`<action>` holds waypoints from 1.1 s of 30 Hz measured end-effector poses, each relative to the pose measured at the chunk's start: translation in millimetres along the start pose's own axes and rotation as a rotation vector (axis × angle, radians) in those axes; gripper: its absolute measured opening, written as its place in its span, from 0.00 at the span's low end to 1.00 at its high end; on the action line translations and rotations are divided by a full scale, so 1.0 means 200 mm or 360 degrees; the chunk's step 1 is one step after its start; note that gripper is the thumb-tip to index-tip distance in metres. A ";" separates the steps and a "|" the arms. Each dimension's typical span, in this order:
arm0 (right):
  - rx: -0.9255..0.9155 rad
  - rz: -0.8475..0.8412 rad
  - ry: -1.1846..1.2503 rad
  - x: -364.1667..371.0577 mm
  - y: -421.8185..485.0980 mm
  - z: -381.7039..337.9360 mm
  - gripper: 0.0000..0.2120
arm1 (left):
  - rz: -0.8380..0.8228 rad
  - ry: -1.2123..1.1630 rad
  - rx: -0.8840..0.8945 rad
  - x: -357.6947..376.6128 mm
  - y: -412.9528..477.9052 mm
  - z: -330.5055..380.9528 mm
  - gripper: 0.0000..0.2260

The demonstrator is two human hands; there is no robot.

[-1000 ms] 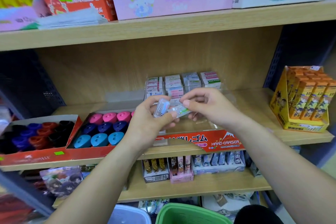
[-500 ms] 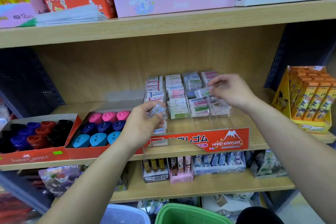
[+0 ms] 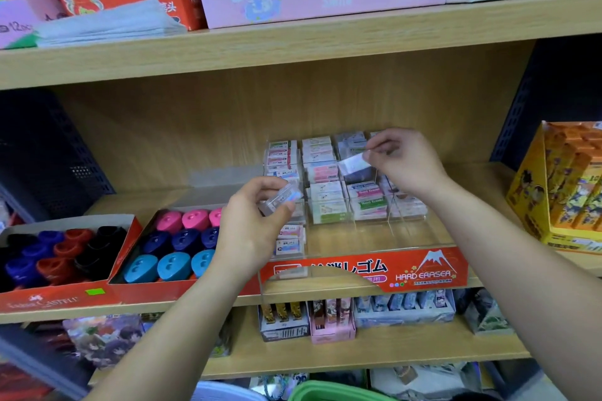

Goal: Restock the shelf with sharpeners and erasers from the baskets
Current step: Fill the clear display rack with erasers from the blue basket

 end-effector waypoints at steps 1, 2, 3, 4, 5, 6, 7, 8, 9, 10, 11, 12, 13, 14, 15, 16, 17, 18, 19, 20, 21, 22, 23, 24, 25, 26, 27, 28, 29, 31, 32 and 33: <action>-0.0013 0.0002 0.0088 0.01 0.00 -0.02 0.04 | 0.0034 0.0008 0.0008 0.00 0.01 0.00 0.11; -0.0031 -0.0030 0.0139 0.04 -0.01 -0.04 0.05 | 0.0065 0.0021 0.0019 -0.01 0.01 -0.01 0.11; -0.0053 -0.0067 0.0152 0.06 -0.01 -0.05 0.06 | 0.0098 0.0032 0.0022 -0.01 0.01 -0.01 0.11; -0.0069 -0.0092 0.0149 0.09 -0.01 -0.06 0.07 | 0.0124 0.0037 0.0013 -0.02 0.02 -0.02 0.11; -0.0074 -0.0108 0.0146 0.11 -0.01 -0.07 0.07 | 0.0147 0.0040 -0.0002 -0.03 0.02 -0.03 0.12; -0.0065 -0.0135 0.0158 0.12 -0.01 -0.09 0.07 | 0.0165 0.0039 -0.0024 -0.04 0.02 -0.04 0.12; -0.0058 -0.0193 0.0183 0.13 -0.02 -0.12 0.06 | 0.0180 0.0033 -0.0050 -0.05 0.03 -0.05 0.13; -0.0057 -0.0279 0.0222 0.15 -0.04 -0.15 0.05 | 0.0195 0.0028 -0.0068 -0.06 0.03 -0.07 0.12; -0.0066 -0.0373 0.0260 0.17 -0.06 -0.19 0.05 | 0.0212 0.0031 -0.0072 -0.08 0.03 -0.08 0.12; -0.0081 -0.0456 0.0292 0.20 -0.09 -0.22 0.05 | 0.0227 0.0037 -0.0071 -0.09 0.03 -0.09 0.12; -0.0092 -0.0529 0.0307 0.22 -0.12 -0.25 0.05 | 0.0240 0.0039 -0.0068 -0.10 0.03 -0.11 0.11; -0.0098 -0.0602 0.0316 0.26 -0.15 -0.28 0.05 | 0.0254 0.0030 -0.0066 -0.11 0.03 -0.12 0.12; -0.0108 -0.0674 0.0304 0.29 -0.18 -0.30 0.04 | 0.0264 0.0015 -0.0062 -0.12 0.02 -0.13 0.12; -0.0117 -0.0733 0.0270 0.33 -0.21 -0.32 0.04 | 0.0270 0.0004 -0.0053 -0.13 0.02 -0.15 0.12; -0.0127 -0.0770 0.0214 0.37 -0.23 -0.33 0.04 | 0.0273 0.0007 -0.0039 -0.14 0.01 -0.16 0.12; -0.0136 -0.0780 0.0154 0.41 -0.25 -0.33 0.04 | 0.0273 0.0013 -0.0026 -0.14 0.01 -0.17 0.13; -0.0148 -0.0778 0.0098 0.44 -0.27 -0.33 0.04 | 0.0273 0.0012 -0.0021 -0.15 0.00 -0.17 0.13; -0.0159 -0.0775 0.0050 0.46 -0.27 -0.34 0.04 | 0.0271 0.0004 -0.0021 -0.16 -0.01 -0.18 0.13; -0.0172 -0.0790 0.0012 0.48 -0.28 -0.34 0.04 | 0.0272 -0.0001 -0.0030 -0.17 -0.01 -0.19 0.12; -0.0188 -0.0837 -0.0017 0.49 -0.28 -0.34 0.03 | 0.0273 -0.0005 -0.0041 -0.19 -0.02 -0.19 0.12; -0.0204 -0.0917 -0.0037 0.49 -0.28 -0.34 0.02 | 0.0278 -0.0010 -0.0053 -0.20 -0.03 -0.20 0.12; -0.0221 -0.1016 -0.0056 0.49 -0.28 -0.35 0.03 | 0.0285 -0.0020 -0.0069 -0.22 -0.03 -0.21 0.12; -0.0242 -0.1109 -0.0085 0.49 -0.28 -0.35 0.03 | 0.0287 -0.0033 -0.0092 -0.23 -0.04 -0.22 0.12; -0.0258 -0.1183 -0.0117 0.49 -0.28 -0.36 0.04 | 0.0284 -0.0045 -0.0113 -0.25 -0.04 -0.23 0.11; -0.0260 -0.1235 -0.0140 0.49 -0.28 -0.36 0.05 | 0.0279 -0.0049 -0.0126 -0.26 -0.05 -0.24 0.11; -0.0250 -0.1274 -0.0148 0.49 -0.28 -0.37 0.06 | 0.0275 -0.0048 -0.0128 -0.27 -0.06 -0.24 0.11; -0.0240 -0.1302 -0.0145 0.49 -0.28 -0.38 0.06 | 0.0268 -0.0041 -0.0127 -0.28 -0.07 -0.24 0.11; -0.0227 -0.1329 -0.0134 0.49 -0.28 -0.40 0.06 | 0.0257 -0.0037 -0.0127 -0.28 -0.08 -0.25 0.11; -0.0216 -0.1359 -0.0136 0.49 -0.27 -0.40 0.07 | 0.0240 -0.0041 -0.0130 -0.29 -0.09 -0.25 0.11; -0.0238 -0.1412 -0.0205 0.49 -0.28 -0.40 0.11 | 0.0198 -0.0066 -0.0140 -0.29 -0.11 -0.25 0.11; -0.0242 -0.1427 -0.0233 0.49 -0.28 -0.40 0.13 | 0.0189 -0.0079 -0.0143 -0.29 -0.12 -0.25 0.11; -0.0227 -0.1439 -0.0247 0.50 -0.29 -0.40 0.15 | 0.0187 -0.0093 -0.0146 -0.29 -0.13 -0.25 0.11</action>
Point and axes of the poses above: each hand's wrist, its own y-axis towards the middle knuckle, its own x-axis out of the palm, z = x × y, the point moved 3 cm from there along y, towards the middle knuckle, and after that the axes turned 14 degrees about -x, right-handed, at the moved point
